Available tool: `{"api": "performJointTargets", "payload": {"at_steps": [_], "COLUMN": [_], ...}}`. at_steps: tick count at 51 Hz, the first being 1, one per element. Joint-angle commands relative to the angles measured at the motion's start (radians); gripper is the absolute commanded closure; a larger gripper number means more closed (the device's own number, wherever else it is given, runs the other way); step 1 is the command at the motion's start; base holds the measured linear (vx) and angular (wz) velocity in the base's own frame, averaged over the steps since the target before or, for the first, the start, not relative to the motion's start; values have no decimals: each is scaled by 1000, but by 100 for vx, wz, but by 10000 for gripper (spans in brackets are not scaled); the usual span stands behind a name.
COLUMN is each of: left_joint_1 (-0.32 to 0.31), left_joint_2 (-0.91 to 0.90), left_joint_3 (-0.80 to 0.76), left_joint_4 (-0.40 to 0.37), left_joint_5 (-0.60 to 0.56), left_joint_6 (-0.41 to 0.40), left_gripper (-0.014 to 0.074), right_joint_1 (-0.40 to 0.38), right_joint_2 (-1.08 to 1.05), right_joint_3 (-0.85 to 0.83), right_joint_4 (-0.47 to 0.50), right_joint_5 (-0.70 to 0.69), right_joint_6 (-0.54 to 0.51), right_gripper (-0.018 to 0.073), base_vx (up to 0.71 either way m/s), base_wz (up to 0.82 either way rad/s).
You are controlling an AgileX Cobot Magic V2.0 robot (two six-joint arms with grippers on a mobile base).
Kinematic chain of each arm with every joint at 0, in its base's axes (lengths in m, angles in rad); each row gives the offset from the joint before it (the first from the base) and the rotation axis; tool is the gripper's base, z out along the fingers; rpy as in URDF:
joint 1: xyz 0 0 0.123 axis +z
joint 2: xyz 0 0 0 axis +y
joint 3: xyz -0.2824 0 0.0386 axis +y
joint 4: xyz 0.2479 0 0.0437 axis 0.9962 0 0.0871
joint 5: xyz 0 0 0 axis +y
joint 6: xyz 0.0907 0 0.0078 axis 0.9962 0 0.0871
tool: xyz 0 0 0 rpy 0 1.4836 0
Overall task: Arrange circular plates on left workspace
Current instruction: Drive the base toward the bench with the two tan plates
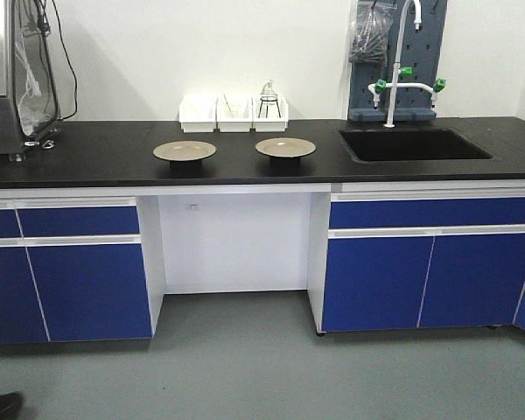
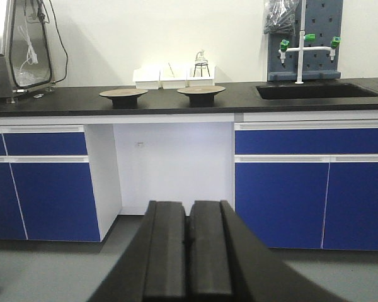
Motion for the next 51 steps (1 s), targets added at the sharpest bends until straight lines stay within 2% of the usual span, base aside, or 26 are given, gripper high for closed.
{"api": "performJointTargets", "payload": {"at_steps": [1, 33, 51], "left_joint_1": [-7, -7, -7], "left_joint_2": [-16, -16, -16], "left_joint_3": [20, 20, 20], "left_joint_4": [-3, -3, -3], "left_joint_5": [-84, -84, -84], "left_joint_6": [-10, -10, -10], "left_gripper": [596, 596, 596], "right_joint_1": [-4, -4, -5], "right_joint_2": [-12, -12, -12], "right_joint_3": [21, 21, 21], "right_joint_4": [-12, -12, -12], "right_joint_5": [-79, -79, -79], "right_joint_6": [-10, -10, -10], "right_gripper": [561, 561, 561], "base_vx": [0, 1, 26], "base_wz": [0, 1, -4]}}
